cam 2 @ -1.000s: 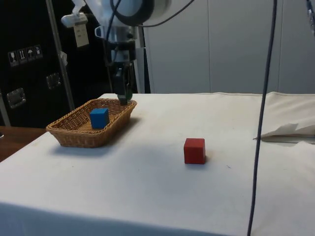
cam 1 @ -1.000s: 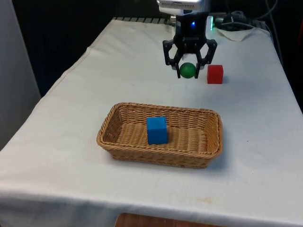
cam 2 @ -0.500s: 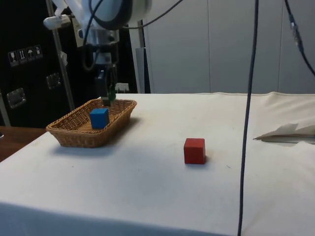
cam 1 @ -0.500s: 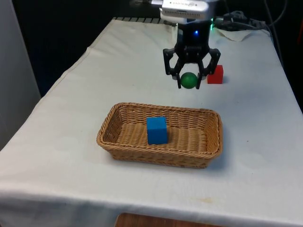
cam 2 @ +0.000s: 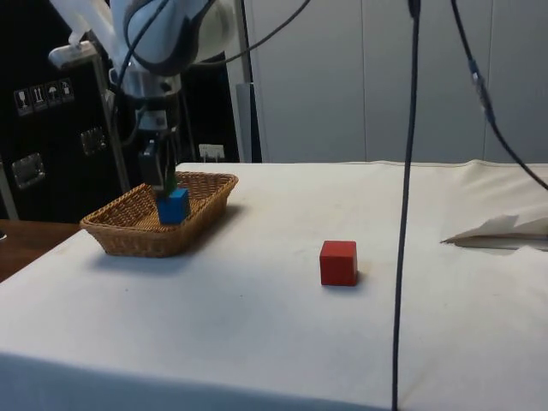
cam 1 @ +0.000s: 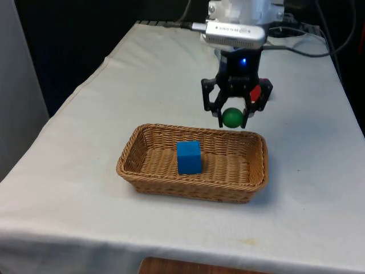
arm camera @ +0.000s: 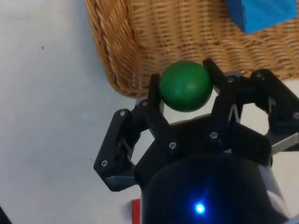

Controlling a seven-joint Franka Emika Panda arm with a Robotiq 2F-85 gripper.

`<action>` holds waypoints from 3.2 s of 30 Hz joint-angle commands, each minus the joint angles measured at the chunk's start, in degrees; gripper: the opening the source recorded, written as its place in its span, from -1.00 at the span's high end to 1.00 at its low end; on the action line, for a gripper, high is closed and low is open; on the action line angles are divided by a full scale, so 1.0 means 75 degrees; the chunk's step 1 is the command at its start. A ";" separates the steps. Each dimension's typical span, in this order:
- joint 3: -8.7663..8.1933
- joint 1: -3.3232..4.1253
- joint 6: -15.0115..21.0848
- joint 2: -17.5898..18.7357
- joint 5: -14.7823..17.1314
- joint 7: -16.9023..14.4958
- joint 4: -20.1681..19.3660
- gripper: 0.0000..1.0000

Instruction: Place all non-red objects into the basket.

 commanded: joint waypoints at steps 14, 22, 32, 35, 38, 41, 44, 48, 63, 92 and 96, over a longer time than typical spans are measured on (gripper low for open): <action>0.0046 0.0000 0.0275 0.0688 0.0222 0.0000 0.0382 1.00; 0.0084 -0.0031 0.0344 0.1024 0.0321 -0.0015 0.0665 1.00; 0.0069 -0.0031 0.0328 0.1070 0.0306 -0.0008 0.0718 -0.16; 0.0046 0.0000 0.0351 0.1031 0.0290 0.0000 0.0657 -0.74; 0.0061 -0.0031 0.0328 0.1077 0.0306 -0.0008 0.0726 -1.00; 0.0061 -0.0031 0.0328 0.1077 0.0306 -0.0008 0.0726 -1.00; 0.0031 -0.0008 0.0267 0.0894 0.0298 -0.0023 0.0604 -1.00; -0.0023 0.0015 0.0160 0.0672 0.0290 -0.0008 0.0474 -1.00; -0.0084 0.0038 -0.0206 -0.0428 0.0252 0.0130 -0.0252 -1.00; -0.0031 0.0053 -0.0573 -0.2353 0.0290 0.0420 -0.1665 -1.00; -0.0031 0.0046 -0.0573 -0.2659 0.0283 0.0443 -0.1971 -1.00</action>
